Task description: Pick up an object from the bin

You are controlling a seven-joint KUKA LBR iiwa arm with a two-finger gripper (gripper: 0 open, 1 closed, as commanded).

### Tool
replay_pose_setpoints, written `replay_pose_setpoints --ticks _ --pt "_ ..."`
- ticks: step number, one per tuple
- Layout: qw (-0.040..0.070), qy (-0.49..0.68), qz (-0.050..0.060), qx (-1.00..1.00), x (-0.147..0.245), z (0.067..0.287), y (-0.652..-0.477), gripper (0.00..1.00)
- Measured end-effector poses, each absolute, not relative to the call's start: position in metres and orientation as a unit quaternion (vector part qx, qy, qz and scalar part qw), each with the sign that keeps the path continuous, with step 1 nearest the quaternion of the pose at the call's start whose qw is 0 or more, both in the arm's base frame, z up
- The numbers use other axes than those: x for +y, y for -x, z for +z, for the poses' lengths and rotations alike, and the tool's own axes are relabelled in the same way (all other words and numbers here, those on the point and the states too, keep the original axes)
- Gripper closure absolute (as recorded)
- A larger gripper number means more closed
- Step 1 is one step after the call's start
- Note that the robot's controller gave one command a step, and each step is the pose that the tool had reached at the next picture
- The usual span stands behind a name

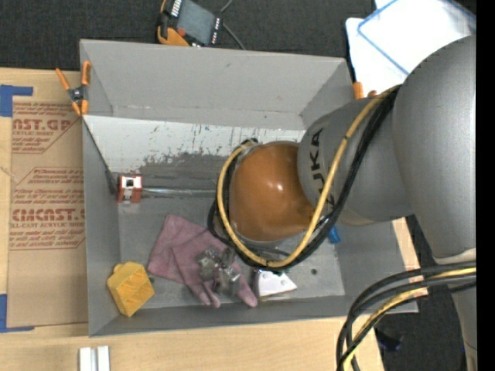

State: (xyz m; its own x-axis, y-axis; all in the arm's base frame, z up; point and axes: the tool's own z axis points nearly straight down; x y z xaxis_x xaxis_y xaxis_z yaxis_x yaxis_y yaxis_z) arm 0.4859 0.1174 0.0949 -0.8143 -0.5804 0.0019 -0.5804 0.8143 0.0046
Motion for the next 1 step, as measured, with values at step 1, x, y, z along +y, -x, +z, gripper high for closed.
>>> replay_pose_setpoints --ticks 1 --pt "0.002 -0.223 -0.001 -0.975 0.0916 0.1953 -0.4981 1.00"
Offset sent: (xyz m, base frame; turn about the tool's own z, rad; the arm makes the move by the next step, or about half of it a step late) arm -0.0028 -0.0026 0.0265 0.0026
